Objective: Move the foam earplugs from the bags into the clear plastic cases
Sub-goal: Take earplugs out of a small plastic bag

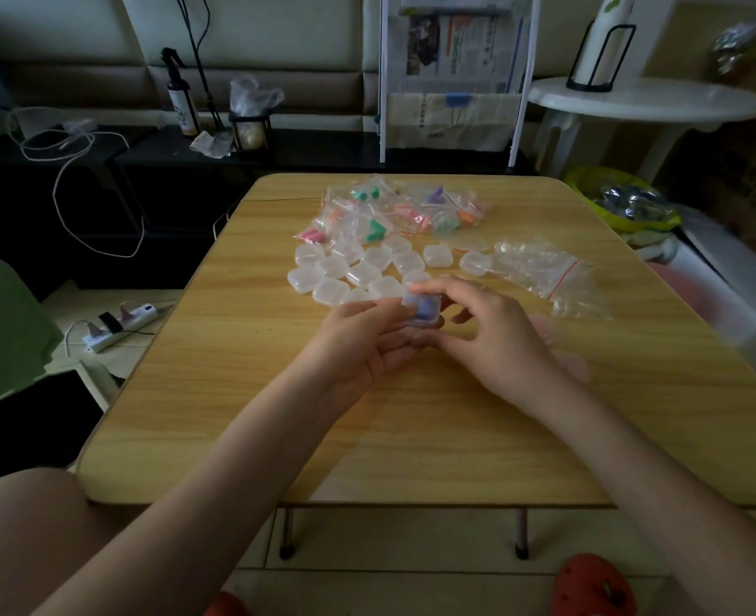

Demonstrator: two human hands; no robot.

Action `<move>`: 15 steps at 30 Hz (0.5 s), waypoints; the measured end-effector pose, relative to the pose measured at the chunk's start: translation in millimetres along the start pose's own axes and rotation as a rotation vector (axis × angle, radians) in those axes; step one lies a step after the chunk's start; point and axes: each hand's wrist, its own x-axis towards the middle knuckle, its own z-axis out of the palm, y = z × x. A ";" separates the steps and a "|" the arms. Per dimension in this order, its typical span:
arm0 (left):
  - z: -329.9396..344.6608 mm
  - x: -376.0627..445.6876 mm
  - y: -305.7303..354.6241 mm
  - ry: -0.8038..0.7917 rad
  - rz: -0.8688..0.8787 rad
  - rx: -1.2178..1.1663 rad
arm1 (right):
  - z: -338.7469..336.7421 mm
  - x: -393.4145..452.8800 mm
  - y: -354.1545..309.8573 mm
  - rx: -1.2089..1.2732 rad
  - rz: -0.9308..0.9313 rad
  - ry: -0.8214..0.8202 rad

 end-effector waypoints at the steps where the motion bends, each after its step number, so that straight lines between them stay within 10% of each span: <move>1: -0.4 0.0 0.0 -0.002 -0.007 -0.003 | 0.2 -0.2 0.8 -0.008 -0.003 0.001; 15: 5.2 -1.9 -0.1 -0.004 -0.042 0.210 | -25.5 3.3 -5.0 -0.074 0.047 -0.206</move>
